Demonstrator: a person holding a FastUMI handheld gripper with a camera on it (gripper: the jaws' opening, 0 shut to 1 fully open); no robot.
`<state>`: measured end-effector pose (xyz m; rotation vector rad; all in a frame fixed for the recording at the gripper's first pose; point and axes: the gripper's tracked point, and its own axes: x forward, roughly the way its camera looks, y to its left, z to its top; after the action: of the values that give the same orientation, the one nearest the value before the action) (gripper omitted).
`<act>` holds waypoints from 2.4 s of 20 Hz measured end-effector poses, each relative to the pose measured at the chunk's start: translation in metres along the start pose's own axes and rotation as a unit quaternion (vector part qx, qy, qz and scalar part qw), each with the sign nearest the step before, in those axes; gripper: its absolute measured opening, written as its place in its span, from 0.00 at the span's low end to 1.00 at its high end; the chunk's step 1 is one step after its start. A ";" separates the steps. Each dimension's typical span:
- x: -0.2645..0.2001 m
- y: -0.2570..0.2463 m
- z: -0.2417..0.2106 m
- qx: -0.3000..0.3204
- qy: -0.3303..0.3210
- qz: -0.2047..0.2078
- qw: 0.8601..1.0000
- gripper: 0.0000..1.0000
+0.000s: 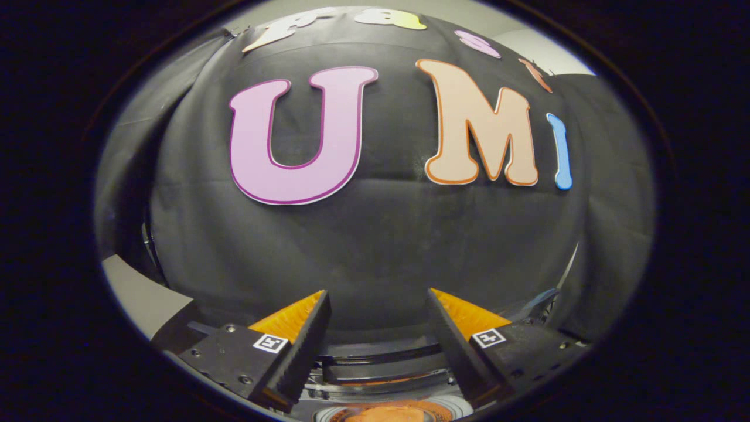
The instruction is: Put the clothes into the washing machine and then close the washing machine lid.
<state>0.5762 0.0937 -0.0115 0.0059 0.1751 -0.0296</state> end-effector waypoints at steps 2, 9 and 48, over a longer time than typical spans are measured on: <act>-0.010 -0.001 -0.001 0.000 -0.007 -0.003 1.000 0.98; -0.033 -0.005 -0.005 0.001 -0.019 -0.008 1.000 0.98; -0.123 -0.047 -0.157 0.069 0.115 -0.027 0.991 0.98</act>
<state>0.4269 0.0520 -0.1447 0.1440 0.4030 -0.0955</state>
